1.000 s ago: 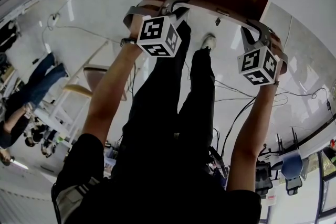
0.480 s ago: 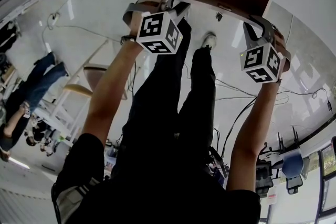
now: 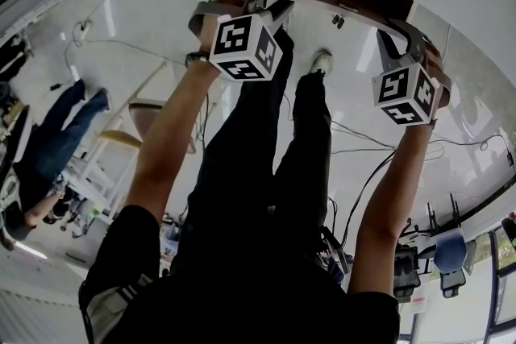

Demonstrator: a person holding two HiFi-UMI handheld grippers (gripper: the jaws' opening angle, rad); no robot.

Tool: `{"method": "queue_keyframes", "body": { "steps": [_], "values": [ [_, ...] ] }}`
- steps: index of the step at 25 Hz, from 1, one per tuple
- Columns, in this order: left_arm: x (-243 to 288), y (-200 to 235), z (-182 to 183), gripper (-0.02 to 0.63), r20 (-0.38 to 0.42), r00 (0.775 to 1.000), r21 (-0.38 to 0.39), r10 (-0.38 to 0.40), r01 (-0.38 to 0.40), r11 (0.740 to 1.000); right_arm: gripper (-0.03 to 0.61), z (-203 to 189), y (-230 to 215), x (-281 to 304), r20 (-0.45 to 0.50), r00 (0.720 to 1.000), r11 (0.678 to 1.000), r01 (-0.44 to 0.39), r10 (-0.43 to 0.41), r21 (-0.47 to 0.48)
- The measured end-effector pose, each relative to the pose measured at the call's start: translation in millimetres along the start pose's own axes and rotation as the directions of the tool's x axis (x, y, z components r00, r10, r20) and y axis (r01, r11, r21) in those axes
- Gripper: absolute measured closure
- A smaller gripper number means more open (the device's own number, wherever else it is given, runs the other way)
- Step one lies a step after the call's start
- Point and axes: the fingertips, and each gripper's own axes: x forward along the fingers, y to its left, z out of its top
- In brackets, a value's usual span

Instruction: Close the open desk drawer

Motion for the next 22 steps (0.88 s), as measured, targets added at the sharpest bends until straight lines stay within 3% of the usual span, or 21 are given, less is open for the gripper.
{"method": "queue_keyframes", "body": {
  "steps": [22],
  "values": [
    [3, 34, 7, 0.494, 0.006, 0.999, 0.003, 0.052, -0.052, 0.999, 0.476, 10, -32, 2, 0.014, 0.998, 0.998, 0.069, -0.068, -0.008]
  ]
}}
